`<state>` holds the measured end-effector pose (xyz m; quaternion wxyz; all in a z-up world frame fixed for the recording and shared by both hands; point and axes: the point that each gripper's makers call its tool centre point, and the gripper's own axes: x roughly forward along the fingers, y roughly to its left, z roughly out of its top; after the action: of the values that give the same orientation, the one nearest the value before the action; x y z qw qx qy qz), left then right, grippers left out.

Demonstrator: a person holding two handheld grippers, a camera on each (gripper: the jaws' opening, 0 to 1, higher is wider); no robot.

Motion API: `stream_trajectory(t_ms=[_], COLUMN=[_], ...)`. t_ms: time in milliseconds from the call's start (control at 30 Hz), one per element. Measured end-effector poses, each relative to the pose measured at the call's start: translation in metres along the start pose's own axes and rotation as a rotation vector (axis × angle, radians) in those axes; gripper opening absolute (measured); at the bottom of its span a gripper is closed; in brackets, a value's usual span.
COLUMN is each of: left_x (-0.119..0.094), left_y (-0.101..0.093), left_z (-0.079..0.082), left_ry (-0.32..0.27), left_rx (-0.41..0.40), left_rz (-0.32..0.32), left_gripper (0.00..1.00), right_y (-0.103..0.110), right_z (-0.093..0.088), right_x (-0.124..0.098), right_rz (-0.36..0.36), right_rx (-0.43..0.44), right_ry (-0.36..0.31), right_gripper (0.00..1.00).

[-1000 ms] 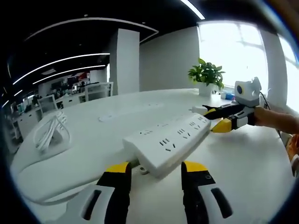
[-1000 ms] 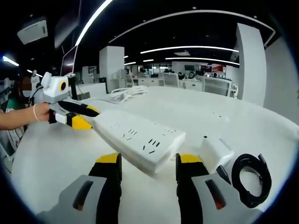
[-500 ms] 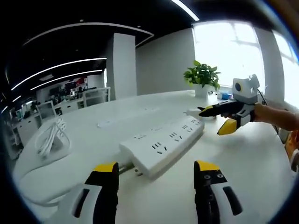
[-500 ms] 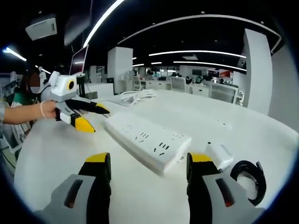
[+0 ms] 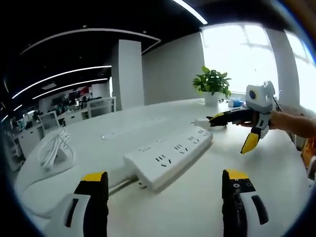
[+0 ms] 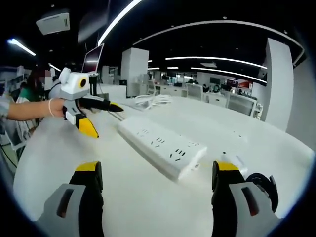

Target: Straighten the power strip on the desk, plug the charger into it

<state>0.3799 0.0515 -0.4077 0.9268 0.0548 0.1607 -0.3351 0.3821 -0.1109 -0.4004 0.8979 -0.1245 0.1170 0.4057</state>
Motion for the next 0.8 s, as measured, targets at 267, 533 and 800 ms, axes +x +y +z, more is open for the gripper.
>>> stream_trajectory(t_ms=[267,533,800], left_x=[-0.005,-0.006,-0.005], left_y=[0.0,0.003,-0.002], left_z=[0.004,0.002,-0.001], left_ry=[-0.021,-0.023,-0.02], left_rx=[-0.008,-0.014,-0.01], left_rz=[0.001,0.001,-0.005], left_gripper=[0.99,0.99,0.99], right_y=[-0.011,-0.033,-0.051], right_z=[0.006,0.005,-0.008], right_x=[-0.007,-0.02,-0.031], right_rz=[-0.027,-0.077,-0.124], right_rx=[-0.002,0.031,0.035], right_ry=[-0.032,-0.052,-0.033], right_gripper=[1.0,1.0,0.99])
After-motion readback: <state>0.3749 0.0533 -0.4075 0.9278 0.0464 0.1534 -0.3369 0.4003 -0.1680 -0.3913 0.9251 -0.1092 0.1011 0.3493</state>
